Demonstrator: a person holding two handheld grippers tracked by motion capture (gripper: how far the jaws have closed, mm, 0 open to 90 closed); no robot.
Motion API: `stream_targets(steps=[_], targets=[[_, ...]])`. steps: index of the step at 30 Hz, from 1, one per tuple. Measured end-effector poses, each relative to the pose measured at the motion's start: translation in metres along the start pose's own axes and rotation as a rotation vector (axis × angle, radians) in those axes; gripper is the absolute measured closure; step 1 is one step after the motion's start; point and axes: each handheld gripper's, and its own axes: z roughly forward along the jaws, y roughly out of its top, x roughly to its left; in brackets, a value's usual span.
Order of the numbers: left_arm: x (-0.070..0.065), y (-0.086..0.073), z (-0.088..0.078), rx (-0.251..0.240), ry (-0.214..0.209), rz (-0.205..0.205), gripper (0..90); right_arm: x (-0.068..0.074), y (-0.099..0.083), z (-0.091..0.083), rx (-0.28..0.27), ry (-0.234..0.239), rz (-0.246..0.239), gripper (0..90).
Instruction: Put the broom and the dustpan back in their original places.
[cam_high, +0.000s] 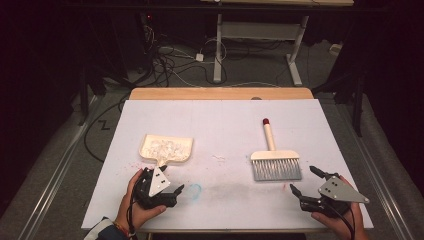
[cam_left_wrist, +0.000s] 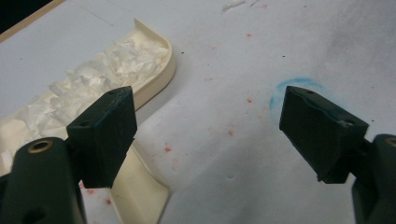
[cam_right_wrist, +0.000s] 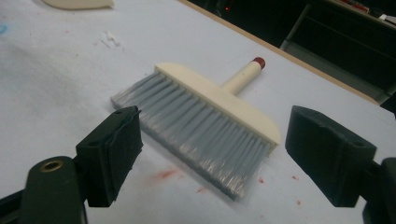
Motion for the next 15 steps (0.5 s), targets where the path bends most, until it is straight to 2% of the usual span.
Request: stream_targets(steps=[9,15], targets=[[-0.0014,0.0,0.0008,0.003,0.003,0.005,18.4,-0.0004,0.001,0.0016,-0.002,0.016,0.01,19.4],[-0.0034,-0.0016,-0.0012,0.005,-0.002,0.022,18.4,0.001,0.0043,-0.0031,-0.014,-0.01,-0.006,19.0]])
